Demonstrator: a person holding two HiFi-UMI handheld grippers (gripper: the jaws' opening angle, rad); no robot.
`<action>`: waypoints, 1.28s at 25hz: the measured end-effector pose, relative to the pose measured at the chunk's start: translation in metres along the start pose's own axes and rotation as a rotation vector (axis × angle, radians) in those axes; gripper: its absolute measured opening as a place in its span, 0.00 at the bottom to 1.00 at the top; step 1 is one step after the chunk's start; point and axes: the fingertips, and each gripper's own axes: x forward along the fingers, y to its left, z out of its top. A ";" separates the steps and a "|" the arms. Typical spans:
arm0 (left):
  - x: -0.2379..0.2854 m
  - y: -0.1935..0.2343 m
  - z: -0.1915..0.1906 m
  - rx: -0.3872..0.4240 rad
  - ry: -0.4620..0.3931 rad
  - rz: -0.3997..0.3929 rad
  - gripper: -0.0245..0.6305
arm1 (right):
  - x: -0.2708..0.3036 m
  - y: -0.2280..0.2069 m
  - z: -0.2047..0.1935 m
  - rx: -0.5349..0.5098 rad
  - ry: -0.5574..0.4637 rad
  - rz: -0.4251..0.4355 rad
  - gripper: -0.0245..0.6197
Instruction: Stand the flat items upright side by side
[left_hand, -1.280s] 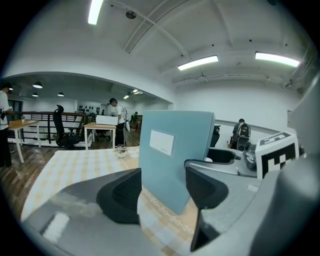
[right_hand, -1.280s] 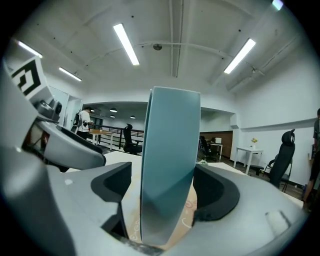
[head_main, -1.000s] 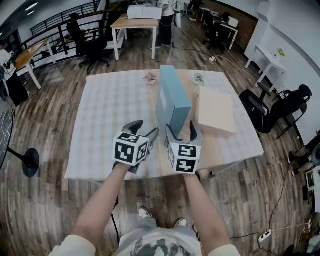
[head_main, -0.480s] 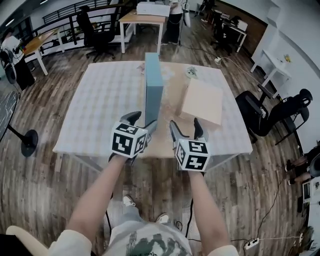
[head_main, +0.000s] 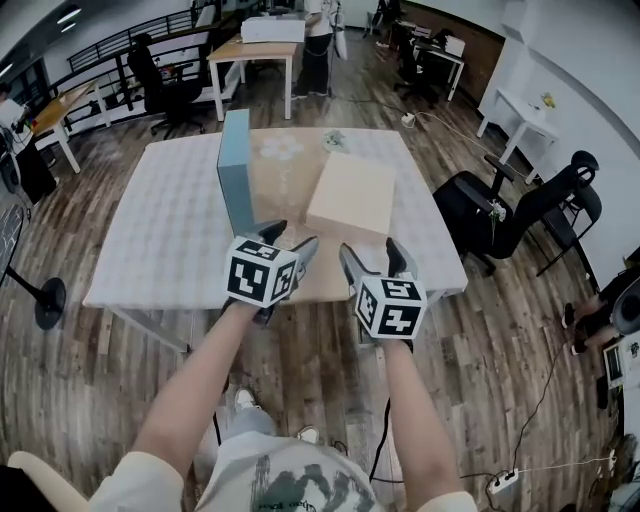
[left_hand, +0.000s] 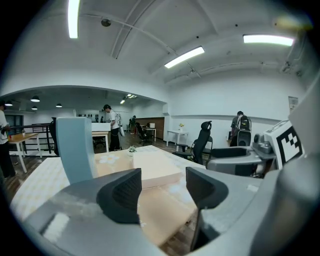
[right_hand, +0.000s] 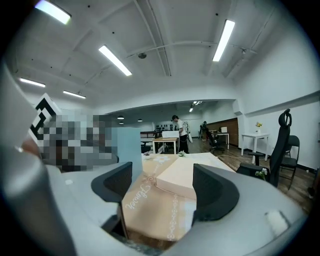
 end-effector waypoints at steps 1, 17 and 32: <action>0.007 -0.007 0.003 0.000 0.002 -0.007 0.48 | -0.003 -0.009 -0.002 0.009 0.011 0.003 0.61; 0.157 0.021 0.035 -0.036 0.065 -0.051 0.48 | 0.070 -0.120 -0.020 0.126 0.132 0.047 0.61; 0.344 0.136 0.032 -0.187 0.202 -0.034 0.50 | 0.276 -0.234 -0.042 0.249 0.333 0.076 0.65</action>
